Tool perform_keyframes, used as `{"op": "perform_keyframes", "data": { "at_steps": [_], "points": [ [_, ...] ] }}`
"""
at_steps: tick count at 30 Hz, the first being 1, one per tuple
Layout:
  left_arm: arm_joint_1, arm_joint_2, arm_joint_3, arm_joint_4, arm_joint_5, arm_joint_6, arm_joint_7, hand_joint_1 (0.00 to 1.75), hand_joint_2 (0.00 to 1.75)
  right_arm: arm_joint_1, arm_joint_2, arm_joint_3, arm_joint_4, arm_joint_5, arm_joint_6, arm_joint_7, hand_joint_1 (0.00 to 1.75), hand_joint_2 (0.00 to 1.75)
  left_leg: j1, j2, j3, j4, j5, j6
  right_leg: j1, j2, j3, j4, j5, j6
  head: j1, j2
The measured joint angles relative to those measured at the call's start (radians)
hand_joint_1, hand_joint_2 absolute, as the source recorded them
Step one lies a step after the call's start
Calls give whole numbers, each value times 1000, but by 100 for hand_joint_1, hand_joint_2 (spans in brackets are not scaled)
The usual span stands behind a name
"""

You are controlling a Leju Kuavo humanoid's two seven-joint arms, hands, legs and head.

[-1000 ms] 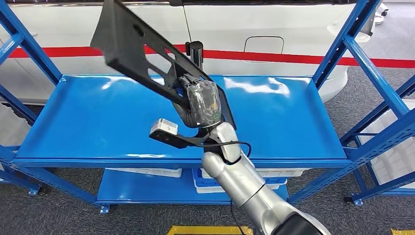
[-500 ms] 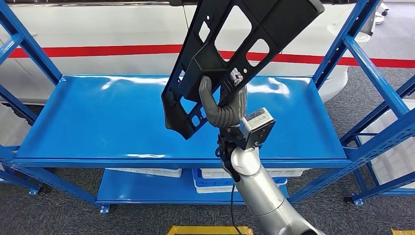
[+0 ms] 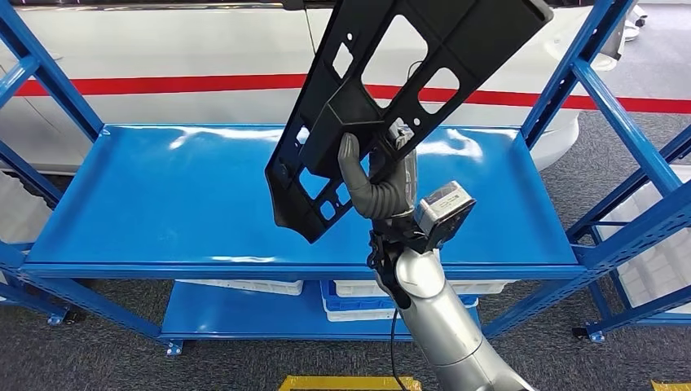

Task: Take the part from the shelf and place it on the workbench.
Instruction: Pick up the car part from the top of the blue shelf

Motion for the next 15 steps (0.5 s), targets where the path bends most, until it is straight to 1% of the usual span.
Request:
{"op": "perform_keyframes", "data": {
  "at_steps": [6, 7, 9, 10, 11, 12, 13, 14, 15],
  "points": [
    [-1, 2, 0, 0, 5, 20, 13, 0, 175, 0, -11, 12, 0, 24, 10, -2, 175, 175, 0, 0, 0, 0, 0, 0, 0, 0, 0, 0, 0, 0, 0, 0],
    [-1, 3, 0, 0, 5, 21, 14, 0, 175, 0, -13, 14, 1, 28, 9, -2, 175, 175, -1, 0, -1, 2, -1, 2, -3, 0, 1, -2, 1, 2, 0, 0],
    [-1, 5, 0, 0, 6, 21, 18, 0, 175, 0, -15, 17, 2, 33, 8, -1, 175, 175, -1, 0, -1, 1, 1, 12, -10, 0, 4, -9, 7, 11, -1, 0],
    [-2, 6, 0, 0, 7, 21, 21, 0, 175, -1, -15, 17, 4, 34, 6, -1, 175, 175, 2, 2, 1, -5, 5, 19, -12, -1, 4, -9, 6, 16, -1, 0],
    [-2, 5, 0, 0, 8, 19, 22, 0, 175, -1, -16, 18, 5, 36, 5, -1, 175, 175, 7, 3, 5, -14, 12, 25, -11, -1, -2, 3, -2, 17, 0, 0],
    [-3, 4, 0, 0, 10, 16, 24, 0, 175, -1, -17, 19, 6, 37, 4, 0, 175, 175, 11, 5, 7, -22, 18, 28, -9, -2, -17, 35, -22, 13, 0, 0],
    [-4, 4, 0, 0, 12, 13, 25, 0, 175, 0, -19, 19, 8, 39, 3, 0, 175, 175, 14, 6, 8, -27, 22, 31, -9, -2, -44, 92, -53, 8, 1, 0],
    [-4, 3, 0, 0, 14, 10, 26, 0, 175, 2, -20, 20, 11, 41, 3, 0, 175, 175, 14, 7, 5, -27, 24, 31, -9, -2, -79, 166, -86, 4, 1, 0],
    [-4, 3, 0, 0, 15, 8, 27, 0, 175, 5, -22, 21, 14, 42, 2, 0, 175, 175, 14, 7, 2, -27, 25, 31, -10, -2, -113, 240, -114, 2, 1, 0]
  ]
}}
